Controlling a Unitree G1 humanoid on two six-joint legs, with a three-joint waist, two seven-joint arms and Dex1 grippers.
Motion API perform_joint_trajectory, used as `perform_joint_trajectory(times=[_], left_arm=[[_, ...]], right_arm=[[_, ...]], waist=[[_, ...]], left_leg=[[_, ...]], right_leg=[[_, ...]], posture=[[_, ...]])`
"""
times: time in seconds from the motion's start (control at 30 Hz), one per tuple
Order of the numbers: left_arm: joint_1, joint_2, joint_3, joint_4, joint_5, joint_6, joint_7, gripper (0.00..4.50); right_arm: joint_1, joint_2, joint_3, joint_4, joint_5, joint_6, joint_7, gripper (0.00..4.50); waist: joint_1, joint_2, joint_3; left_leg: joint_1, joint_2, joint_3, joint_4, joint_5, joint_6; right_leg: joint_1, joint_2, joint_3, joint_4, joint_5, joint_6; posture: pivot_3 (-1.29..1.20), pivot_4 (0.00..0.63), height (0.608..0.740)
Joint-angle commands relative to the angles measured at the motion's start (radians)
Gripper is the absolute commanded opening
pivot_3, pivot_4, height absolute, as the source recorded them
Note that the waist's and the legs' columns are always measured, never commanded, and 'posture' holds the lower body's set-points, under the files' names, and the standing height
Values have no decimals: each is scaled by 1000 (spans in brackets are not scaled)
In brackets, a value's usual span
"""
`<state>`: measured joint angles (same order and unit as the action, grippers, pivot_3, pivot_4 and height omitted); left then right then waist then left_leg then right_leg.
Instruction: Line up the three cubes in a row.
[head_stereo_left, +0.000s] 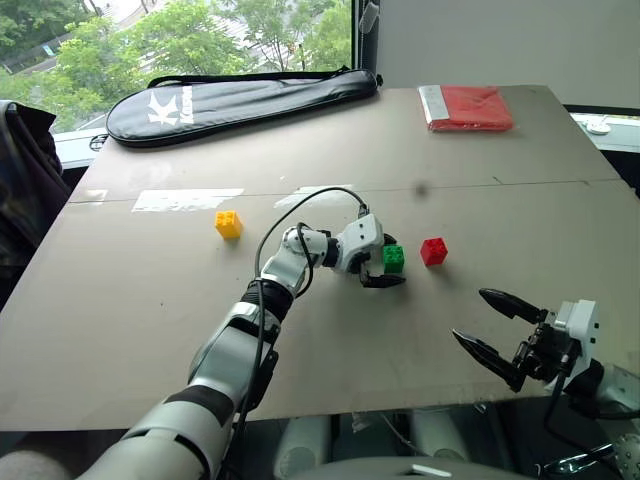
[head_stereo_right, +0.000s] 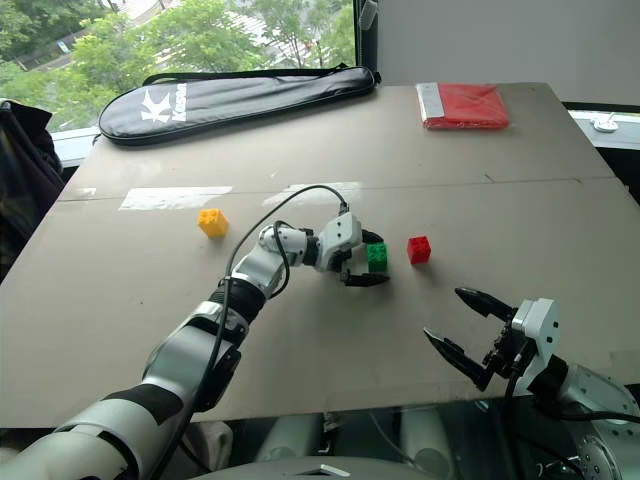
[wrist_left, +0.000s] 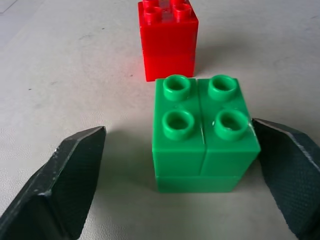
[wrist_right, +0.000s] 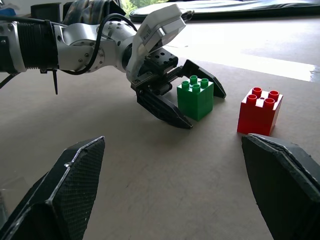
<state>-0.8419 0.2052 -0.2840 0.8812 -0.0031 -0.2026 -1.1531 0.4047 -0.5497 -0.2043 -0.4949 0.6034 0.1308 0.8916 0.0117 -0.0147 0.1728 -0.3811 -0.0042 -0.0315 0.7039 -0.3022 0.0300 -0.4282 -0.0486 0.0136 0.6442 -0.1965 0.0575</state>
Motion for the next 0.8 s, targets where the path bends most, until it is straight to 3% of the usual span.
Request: perform_joint_trajectory(times=[0.03,0.27,0.4,0.47,0.57,0.8], left_arm=[[37,33,14,-52,6,18,6,4455],[261,152,126,-524,-189,208,-52,4455],[464,272,214,-810,-256,307,-14,4455],[564,299,281,-951,-292,373,67,4455],[663,249,403,-1063,-277,403,298,4455],[745,135,597,-1085,-114,457,814,4455]], right_arm=[[-21,-15,-21,-23,27,0,16,4500],[-76,-26,-20,-28,72,17,43,4500],[-122,-29,-7,-26,91,32,50,4500],[-150,-31,6,-17,95,41,56,4500],[-190,-32,25,-3,95,52,67,4500],[-270,-32,65,23,104,79,96,4500]], waist=[[-3,0,0],[-23,1,1],[-28,1,1],[-25,2,1],[-10,2,2],[2,1,1]], left_leg=[[0,0,0,0,0,0],[0,6,-3,-1,0,0],[0,7,-2,-1,0,0],[1,7,-2,-1,0,0],[1,7,-2,-1,0,0],[1,6,-3,0,0,0]], right_leg=[[0,0,0,0,0,0],[-1,1,0,1,2,-4],[-2,0,2,1,2,-4],[-2,0,2,1,2,-5],[-2,-1,1,0,-2,-5],[0,0,1,0,0,-2]], posture=[[0,150,701],[0,150,701],[0,150,701],[0,150,701],[0,150,701],[0,150,701]])
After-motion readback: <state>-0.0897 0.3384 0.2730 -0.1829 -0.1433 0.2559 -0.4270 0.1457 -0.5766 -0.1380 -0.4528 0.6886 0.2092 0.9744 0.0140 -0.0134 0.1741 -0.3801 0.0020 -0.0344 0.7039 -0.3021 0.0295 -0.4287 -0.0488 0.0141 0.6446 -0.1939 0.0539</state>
